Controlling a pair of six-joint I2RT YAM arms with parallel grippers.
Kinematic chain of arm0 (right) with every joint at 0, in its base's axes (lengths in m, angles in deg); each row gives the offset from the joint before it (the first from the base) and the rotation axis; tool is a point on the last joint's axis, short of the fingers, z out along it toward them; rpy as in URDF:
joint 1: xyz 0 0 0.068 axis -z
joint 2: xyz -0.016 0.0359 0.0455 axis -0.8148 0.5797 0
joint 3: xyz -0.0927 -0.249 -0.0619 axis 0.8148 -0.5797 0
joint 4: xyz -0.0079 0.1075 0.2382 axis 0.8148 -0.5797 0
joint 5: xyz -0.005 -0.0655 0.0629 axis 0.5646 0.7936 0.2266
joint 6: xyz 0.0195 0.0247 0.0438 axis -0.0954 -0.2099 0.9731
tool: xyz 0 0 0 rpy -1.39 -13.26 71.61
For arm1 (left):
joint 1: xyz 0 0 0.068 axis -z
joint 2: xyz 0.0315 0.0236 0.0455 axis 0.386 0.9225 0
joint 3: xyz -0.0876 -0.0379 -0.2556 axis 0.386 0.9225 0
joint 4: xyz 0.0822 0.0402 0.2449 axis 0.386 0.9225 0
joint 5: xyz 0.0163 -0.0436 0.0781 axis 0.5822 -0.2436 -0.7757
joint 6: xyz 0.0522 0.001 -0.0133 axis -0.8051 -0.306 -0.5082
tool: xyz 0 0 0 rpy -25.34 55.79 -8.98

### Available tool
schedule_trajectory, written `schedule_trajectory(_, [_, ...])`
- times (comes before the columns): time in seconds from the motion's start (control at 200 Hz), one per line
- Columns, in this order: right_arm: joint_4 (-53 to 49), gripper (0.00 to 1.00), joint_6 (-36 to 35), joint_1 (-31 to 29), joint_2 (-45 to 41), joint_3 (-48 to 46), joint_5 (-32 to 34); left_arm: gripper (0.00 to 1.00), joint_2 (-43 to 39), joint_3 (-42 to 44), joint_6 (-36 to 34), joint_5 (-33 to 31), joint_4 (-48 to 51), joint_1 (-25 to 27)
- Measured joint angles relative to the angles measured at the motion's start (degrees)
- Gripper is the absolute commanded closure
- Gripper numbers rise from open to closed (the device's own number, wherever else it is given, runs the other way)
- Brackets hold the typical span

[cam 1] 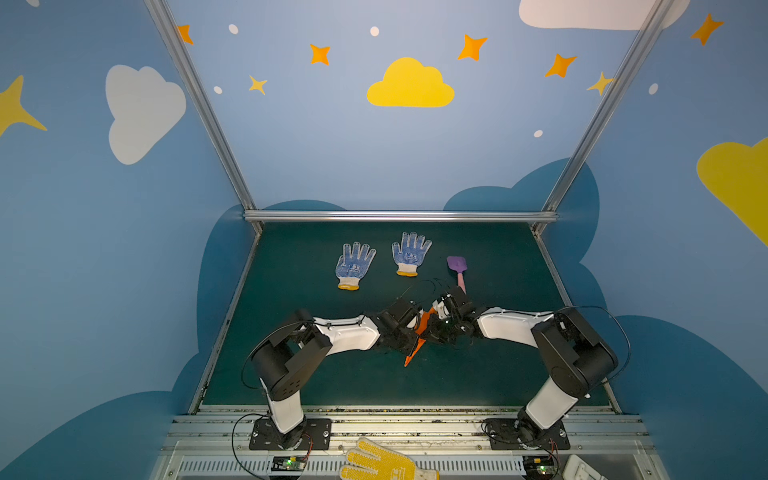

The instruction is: Fold a paper plane with a square sheet of paper (fold left side to right side)

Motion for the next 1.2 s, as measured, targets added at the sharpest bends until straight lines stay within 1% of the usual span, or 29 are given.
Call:
schedule_trajectory(0.075, [-0.3,1.00,0.0,0.0,0.0,0.0,0.0,0.78,0.0,-0.1,0.0,-0.7,0.2,0.3])
schedule_trajectory(0.32, [-0.8,1.00,0.2,0.0,0.0,0.3,0.0,0.78,0.0,-0.1,-0.1,-2.7,0.3,1.0])
schedule_trajectory(0.701, [-0.7,1.00,0.4,-0.2,-1.4,0.3,-1.2,0.78,0.2,-0.5,-0.2,-2.7,0.8,1.0])
schedule_trajectory(1.196, [-0.9,1.00,0.5,-2.3,-2.4,-0.1,-1.5,0.79,0.2,-0.5,-0.2,-2.8,0.8,1.1])
